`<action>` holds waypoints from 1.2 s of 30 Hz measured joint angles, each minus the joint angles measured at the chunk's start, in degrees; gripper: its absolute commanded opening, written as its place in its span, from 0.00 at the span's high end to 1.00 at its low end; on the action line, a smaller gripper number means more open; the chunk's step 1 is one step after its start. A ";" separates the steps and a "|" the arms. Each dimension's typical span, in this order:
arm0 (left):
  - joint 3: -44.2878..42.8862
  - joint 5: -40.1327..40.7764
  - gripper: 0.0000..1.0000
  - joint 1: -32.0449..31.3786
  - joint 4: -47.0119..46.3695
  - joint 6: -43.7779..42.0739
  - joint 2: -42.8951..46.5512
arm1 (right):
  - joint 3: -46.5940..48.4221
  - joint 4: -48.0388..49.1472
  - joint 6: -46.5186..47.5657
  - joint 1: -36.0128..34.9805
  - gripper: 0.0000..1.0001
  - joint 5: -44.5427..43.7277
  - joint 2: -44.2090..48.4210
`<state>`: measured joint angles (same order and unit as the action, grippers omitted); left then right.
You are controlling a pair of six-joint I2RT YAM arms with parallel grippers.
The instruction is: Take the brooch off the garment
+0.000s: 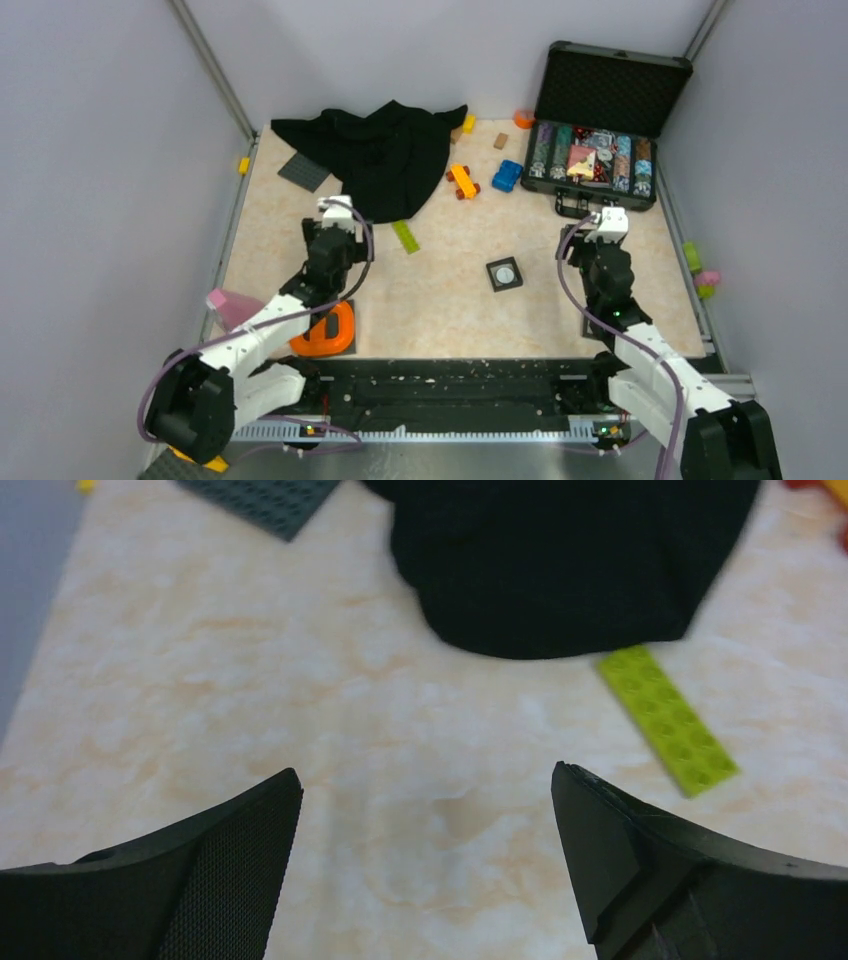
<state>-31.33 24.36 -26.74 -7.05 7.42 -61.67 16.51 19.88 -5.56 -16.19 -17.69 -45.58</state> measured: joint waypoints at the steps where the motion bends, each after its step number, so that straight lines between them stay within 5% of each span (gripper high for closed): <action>1: 2.75 1.46 0.01 1.11 -2.67 -0.44 1.20 | -1.36 2.71 1.86 1.14 0.33 0.33 -0.39; 5: 11.28 6.38 0.01 6.71 -14.91 -3.39 3.32 | -6.75 14.56 7.48 2.16 0.33 1.36 -2.05; 13: 19.93 7.93 0.03 15.04 -37.97 -7.93 -4.48 | -8.57 32.85 8.35 8.90 0.30 2.29 -21.64; 20: 19.91 3.23 0.05 19.61 -43.56 -10.16 -10.54 | -11.32 49.79 7.39 10.69 0.21 3.74 -37.03; 22: 18.91 1.22 0.07 20.87 -43.28 -10.19 -10.75 | -11.06 49.03 7.26 10.73 0.02 3.78 -37.83; 28: 15.63 -6.82 0.06 25.49 -46.58 -7.41 -15.23 | -7.63 49.00 6.78 11.37 0.01 4.11 -37.81; 31: 15.78 -10.82 0.14 27.98 -51.36 -6.84 -21.64 | -7.45 48.74 6.78 11.47 0.01 4.26 -37.81; 32: 15.78 -12.20 0.03 28.28 -50.03 -6.62 -22.10 | -7.45 48.65 6.78 11.47 0.01 4.28 -37.81; 36: 15.23 -14.82 0.01 28.26 -49.35 -6.05 -22.29 | -7.45 48.61 6.78 11.47 0.01 4.31 -37.81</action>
<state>-16.10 9.54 1.52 -56.40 1.37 -83.96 9.06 68.49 1.21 -4.71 -13.39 -83.40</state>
